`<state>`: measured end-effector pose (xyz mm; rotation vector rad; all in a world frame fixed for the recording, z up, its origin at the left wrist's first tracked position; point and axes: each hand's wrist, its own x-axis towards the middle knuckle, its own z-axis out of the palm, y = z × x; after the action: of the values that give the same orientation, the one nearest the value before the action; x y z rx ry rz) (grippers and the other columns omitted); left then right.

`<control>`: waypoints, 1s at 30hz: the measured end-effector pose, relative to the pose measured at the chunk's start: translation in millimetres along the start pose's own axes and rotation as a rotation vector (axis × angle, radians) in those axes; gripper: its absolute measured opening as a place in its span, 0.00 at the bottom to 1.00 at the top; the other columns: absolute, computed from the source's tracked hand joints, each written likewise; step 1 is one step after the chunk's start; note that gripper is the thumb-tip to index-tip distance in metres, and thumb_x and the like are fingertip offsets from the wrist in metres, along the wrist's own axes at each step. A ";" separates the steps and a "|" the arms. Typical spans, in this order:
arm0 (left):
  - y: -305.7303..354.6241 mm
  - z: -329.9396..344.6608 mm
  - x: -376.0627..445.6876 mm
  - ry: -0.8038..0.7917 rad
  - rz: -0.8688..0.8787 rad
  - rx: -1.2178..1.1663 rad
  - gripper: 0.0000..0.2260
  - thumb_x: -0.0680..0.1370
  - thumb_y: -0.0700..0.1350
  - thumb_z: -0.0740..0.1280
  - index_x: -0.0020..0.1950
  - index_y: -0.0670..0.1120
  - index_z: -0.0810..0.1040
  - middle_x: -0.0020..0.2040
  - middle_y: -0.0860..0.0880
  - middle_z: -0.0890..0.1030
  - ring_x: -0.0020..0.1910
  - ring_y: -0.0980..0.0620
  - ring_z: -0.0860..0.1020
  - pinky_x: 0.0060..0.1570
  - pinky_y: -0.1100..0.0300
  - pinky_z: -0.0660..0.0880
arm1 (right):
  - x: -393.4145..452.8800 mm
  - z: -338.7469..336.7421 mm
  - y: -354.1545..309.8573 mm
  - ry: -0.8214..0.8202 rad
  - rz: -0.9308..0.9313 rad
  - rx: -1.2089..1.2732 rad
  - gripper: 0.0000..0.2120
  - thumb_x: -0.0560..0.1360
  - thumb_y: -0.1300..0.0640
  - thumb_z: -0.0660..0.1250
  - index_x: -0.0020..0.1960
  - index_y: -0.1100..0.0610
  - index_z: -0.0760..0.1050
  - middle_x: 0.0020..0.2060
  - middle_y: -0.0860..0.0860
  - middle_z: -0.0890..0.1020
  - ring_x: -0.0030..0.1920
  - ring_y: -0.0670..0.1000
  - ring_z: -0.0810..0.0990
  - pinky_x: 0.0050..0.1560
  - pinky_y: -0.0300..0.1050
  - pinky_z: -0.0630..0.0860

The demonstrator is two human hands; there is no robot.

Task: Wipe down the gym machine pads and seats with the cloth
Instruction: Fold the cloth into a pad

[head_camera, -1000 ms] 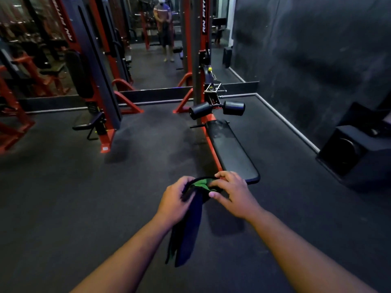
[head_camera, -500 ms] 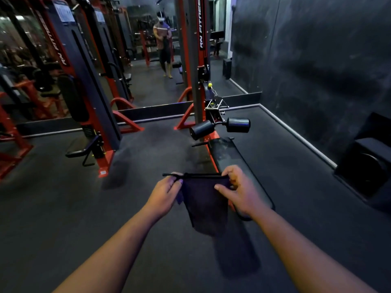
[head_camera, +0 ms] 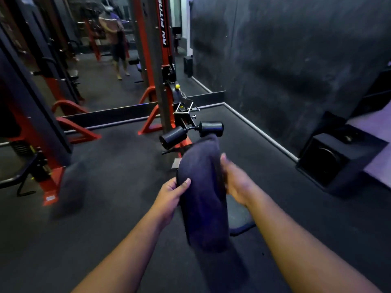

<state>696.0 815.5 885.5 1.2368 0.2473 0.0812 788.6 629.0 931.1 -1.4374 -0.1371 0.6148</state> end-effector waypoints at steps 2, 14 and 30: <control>1.6 -17.1 29.5 -0.036 -0.073 -0.049 0.13 0.82 0.45 0.68 0.62 0.39 0.80 0.57 0.39 0.85 0.55 0.43 0.84 0.54 0.51 0.81 | 3.0 -2.2 35.3 -0.076 0.157 -0.184 0.22 0.80 0.37 0.62 0.63 0.52 0.80 0.57 0.48 0.86 0.58 0.50 0.83 0.57 0.49 0.74; -40.1 -63.5 140.5 -0.336 -0.119 0.675 0.42 0.69 0.37 0.80 0.77 0.56 0.63 0.62 0.53 0.81 0.60 0.56 0.80 0.59 0.64 0.77 | 57.8 5.8 94.1 0.569 0.015 -0.119 0.30 0.75 0.68 0.74 0.70 0.55 0.63 0.47 0.53 0.81 0.45 0.45 0.82 0.43 0.32 0.78; -224.8 77.5 350.0 -0.699 -0.240 1.161 0.09 0.81 0.52 0.68 0.57 0.49 0.76 0.51 0.49 0.83 0.51 0.48 0.80 0.50 0.54 0.75 | 199.6 -210.1 216.0 0.998 0.242 -0.525 0.18 0.74 0.43 0.74 0.49 0.54 0.71 0.43 0.50 0.78 0.45 0.55 0.78 0.44 0.52 0.75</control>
<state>1037.2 738.2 647.5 2.2694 -0.2240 -0.7974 982.3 539.9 639.3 -2.1351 0.7168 -0.0194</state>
